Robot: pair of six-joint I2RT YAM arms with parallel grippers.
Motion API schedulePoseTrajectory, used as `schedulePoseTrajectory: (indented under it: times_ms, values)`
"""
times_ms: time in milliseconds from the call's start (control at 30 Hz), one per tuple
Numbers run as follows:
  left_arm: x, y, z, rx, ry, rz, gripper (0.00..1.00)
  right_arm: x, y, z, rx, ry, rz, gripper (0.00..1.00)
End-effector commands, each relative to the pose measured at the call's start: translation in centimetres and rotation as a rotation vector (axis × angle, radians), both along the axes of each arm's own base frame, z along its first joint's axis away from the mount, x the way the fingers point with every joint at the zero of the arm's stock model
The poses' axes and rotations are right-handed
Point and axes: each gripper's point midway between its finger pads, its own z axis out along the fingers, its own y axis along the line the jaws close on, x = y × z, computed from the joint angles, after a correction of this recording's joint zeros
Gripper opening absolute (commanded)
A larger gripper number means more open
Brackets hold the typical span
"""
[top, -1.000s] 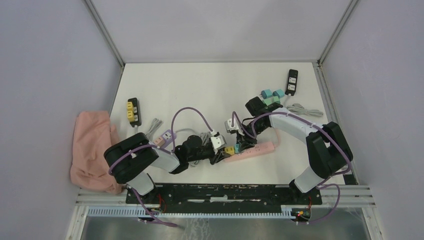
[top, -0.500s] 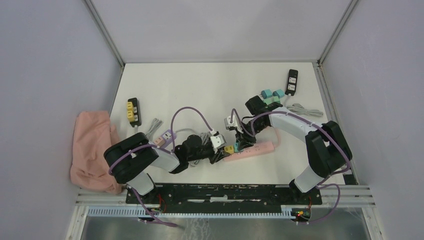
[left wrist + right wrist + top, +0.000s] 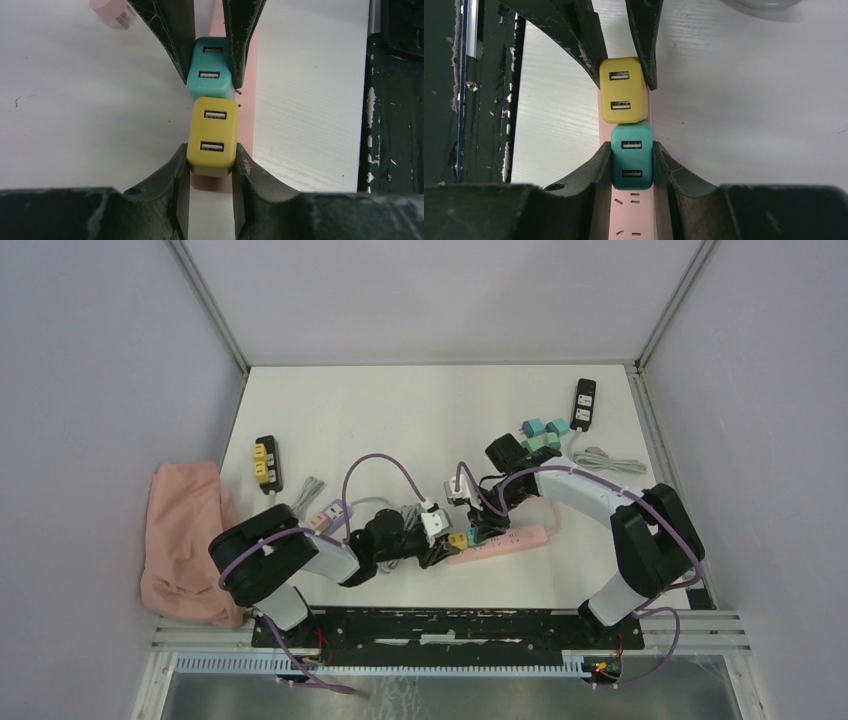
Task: Pull the plug off the socket
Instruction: Remove the plug from the socket.
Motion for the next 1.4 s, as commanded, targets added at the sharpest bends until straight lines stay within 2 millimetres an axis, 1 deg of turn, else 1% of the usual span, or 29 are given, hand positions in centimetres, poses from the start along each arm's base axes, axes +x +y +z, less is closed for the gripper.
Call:
schedulePoseTrajectory:
  times_ms: [0,67,133,200,267,300,367,400,467,533,600,667,700,733,767,800,833,867,967,1067,1133,1233,1300,1367]
  values:
    - [0.7,0.2,-0.7,0.03,-0.012,0.018,0.03,2.0,1.4,3.7,0.162,-0.052,-0.036,0.0]
    - [0.9,0.3,-0.7,0.029,-0.007,0.023,0.03,1.8,0.0,2.9,0.143,-0.075,-0.001,0.0]
    - [1.1,0.3,-0.7,0.026,0.001,0.028,0.03,0.5,-0.7,2.3,0.136,-0.077,0.074,0.0]
    - [1.2,0.3,-0.7,0.025,0.008,0.029,0.03,-1.0,-0.5,2.5,0.172,-0.07,0.154,0.0]
    - [1.2,0.4,-0.7,0.025,0.01,0.029,0.03,-2.5,0.3,2.8,0.193,-0.07,0.218,0.0]
    - [1.2,0.3,-0.7,0.024,0.009,0.029,0.03,-3.0,0.8,2.8,0.2,-0.068,0.242,0.0]
    - [1.2,0.4,-0.7,0.024,0.011,0.03,0.03,-3.5,2.0,3.1,0.212,-0.056,0.253,0.0]
    - [1.2,0.4,-0.7,0.023,0.011,0.031,0.03,-3.2,2.7,3.4,0.224,-0.056,0.237,0.0]
    - [1.2,0.4,-0.7,0.023,0.011,0.032,0.03,-1.8,3.7,3.9,0.214,-0.02,0.122,0.0]
    - [1.2,0.4,-0.7,0.022,0.01,0.033,0.03,-0.3,3.8,4.1,0.198,-0.036,0.058,0.0]
    - [1.2,0.4,-0.7,0.024,0.012,0.035,0.03,1.3,3.0,4.4,0.206,-0.038,-0.009,0.0]
    - [1.3,0.4,-0.7,0.024,0.012,0.035,0.03,2.6,1.5,4.3,0.211,-0.037,-0.06,0.0]
    - [1.3,0.4,-0.7,0.024,0.012,0.034,0.03,2.8,0.7,4.3,0.214,-0.044,-0.064,0.0]
    - [1.3,0.4,-0.8,0.025,0.012,0.034,0.03,2.8,-0.1,4.2,0.209,-0.054,-0.055,0.0]
    - [1.4,0.3,-0.7,0.023,0.012,0.036,0.03,2.4,-0.7,4.2,0.199,-0.07,-0.029,0.0]
    - [1.3,0.4,-0.8,0.027,0.014,0.036,0.03,1.8,-1.1,4.1,0.197,-0.079,0.008,0.0]
    - [1.3,0.3,-0.8,0.026,0.013,0.035,0.03,0.7,-1.4,3.9,0.207,-0.065,0.044,0.0]
    - [1.3,0.3,-0.7,0.025,0.013,0.034,0.03,-0.2,-1.3,4.0,0.231,-0.061,0.086,0.0]
    - [1.4,0.3,-0.8,0.028,0.016,0.033,0.03,-1.9,-0.5,3.9,0.247,-0.06,0.177,0.0]
    - [1.3,0.3,-0.7,0.026,0.015,0.033,0.03,-2.9,1.4,3.9,0.235,-0.047,0.21,0.0]
    - [1.3,0.3,-0.7,0.026,0.015,0.032,0.03,-2.8,2.7,4.4,0.249,-0.028,0.181,0.0]
    - [1.3,0.4,-0.7,0.025,0.013,0.034,0.03,-1.3,3.7,5.2,0.249,-0.007,0.091,0.0]
    - [1.3,0.4,-0.7,0.025,0.015,0.036,0.03,-0.2,3.2,5.4,0.246,-0.011,0.048,0.0]
    - [1.4,0.3,-0.7,0.026,0.014,0.036,0.03,0.6,2.2,5.5,0.246,-0.018,0.022,0.0]
